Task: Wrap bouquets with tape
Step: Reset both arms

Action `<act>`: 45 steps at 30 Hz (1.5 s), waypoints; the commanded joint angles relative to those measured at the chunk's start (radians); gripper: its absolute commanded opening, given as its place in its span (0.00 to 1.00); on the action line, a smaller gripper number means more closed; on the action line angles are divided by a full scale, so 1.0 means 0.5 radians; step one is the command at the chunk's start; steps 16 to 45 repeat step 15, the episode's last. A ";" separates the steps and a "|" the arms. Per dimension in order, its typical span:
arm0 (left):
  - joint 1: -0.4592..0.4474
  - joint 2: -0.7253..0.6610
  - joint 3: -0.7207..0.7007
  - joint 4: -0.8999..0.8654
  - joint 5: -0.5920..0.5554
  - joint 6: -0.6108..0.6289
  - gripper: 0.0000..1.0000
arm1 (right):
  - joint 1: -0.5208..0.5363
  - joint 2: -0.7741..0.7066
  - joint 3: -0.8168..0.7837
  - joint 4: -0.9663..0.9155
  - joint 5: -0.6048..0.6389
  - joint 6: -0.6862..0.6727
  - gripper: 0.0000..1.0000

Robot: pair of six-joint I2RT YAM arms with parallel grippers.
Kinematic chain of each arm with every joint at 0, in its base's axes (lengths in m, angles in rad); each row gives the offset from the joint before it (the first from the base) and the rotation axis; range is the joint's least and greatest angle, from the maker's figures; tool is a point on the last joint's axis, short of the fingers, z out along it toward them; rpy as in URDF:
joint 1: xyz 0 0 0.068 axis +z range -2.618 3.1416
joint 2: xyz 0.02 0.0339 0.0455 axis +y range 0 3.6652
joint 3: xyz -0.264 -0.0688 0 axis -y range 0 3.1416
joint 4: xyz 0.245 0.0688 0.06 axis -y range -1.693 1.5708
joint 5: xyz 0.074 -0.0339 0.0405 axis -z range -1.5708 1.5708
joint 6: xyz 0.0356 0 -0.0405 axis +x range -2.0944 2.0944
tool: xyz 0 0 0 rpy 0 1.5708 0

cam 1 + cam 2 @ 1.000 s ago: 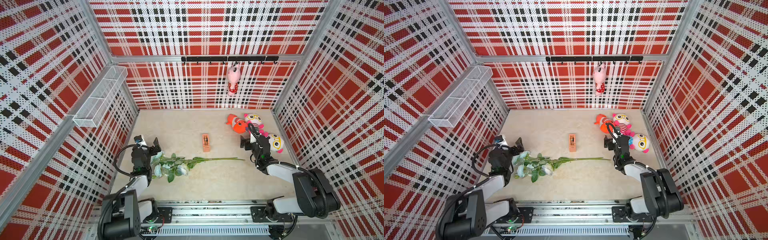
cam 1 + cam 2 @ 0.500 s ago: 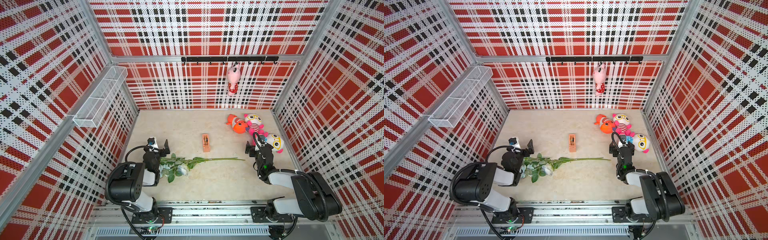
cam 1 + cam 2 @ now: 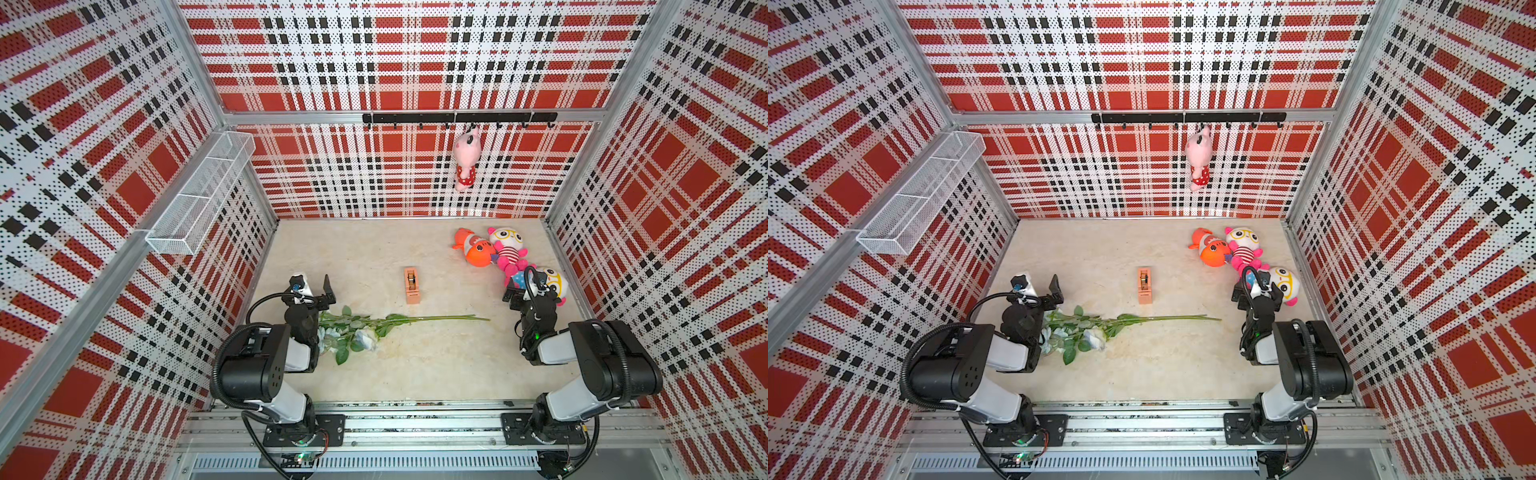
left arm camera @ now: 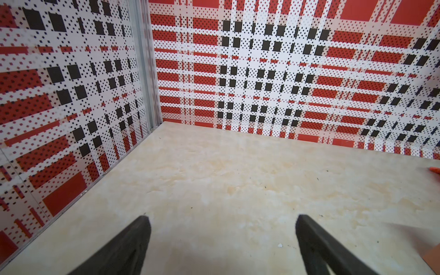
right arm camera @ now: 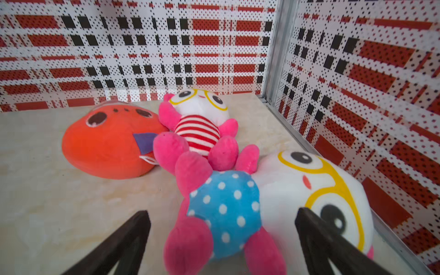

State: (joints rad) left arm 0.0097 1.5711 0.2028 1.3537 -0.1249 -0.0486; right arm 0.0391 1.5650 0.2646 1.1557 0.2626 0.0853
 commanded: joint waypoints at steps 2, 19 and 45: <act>-0.018 0.015 0.027 0.080 -0.064 0.015 0.98 | 0.017 0.021 0.014 0.091 -0.005 -0.003 1.00; -0.046 0.015 0.030 0.072 -0.116 0.038 0.98 | 0.015 0.010 0.039 0.026 -0.102 -0.028 1.00; -0.046 0.015 0.030 0.072 -0.116 0.038 0.98 | 0.015 0.010 0.039 0.026 -0.102 -0.028 1.00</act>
